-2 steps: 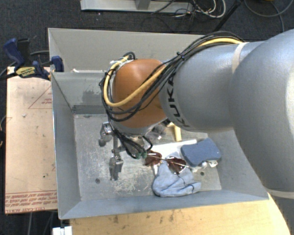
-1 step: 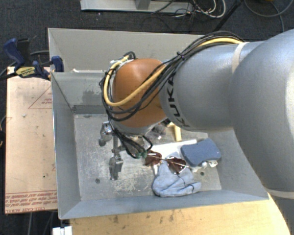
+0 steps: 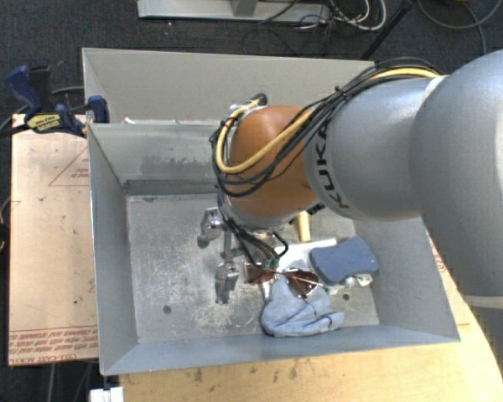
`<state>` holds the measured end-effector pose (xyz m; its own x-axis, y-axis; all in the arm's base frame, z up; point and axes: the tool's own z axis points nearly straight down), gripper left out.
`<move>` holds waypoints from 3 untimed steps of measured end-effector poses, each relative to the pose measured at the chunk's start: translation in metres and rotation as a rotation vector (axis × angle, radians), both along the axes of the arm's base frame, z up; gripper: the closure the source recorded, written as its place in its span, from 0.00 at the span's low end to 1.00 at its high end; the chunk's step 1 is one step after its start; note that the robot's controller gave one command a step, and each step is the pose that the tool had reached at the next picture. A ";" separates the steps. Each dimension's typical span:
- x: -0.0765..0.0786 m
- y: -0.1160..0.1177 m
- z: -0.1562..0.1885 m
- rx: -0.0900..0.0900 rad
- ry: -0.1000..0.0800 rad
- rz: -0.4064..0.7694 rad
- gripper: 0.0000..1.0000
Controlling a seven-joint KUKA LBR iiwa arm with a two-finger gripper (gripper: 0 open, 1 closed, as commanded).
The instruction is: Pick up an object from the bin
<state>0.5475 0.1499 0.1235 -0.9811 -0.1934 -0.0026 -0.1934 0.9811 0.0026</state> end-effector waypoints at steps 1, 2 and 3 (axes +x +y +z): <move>-0.003 -0.027 -0.026 -0.005 0.001 0.057 0.00; 0.003 -0.033 -0.041 -0.001 0.002 -0.038 0.00; 0.004 -0.064 -0.029 -0.001 0.003 -0.156 0.00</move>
Offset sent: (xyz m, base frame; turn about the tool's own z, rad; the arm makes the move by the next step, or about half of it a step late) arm 0.0098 -0.0423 -0.0535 0.1733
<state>0.5518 0.0863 0.0943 -0.9992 -0.0387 0.0009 -0.0387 0.9992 0.0018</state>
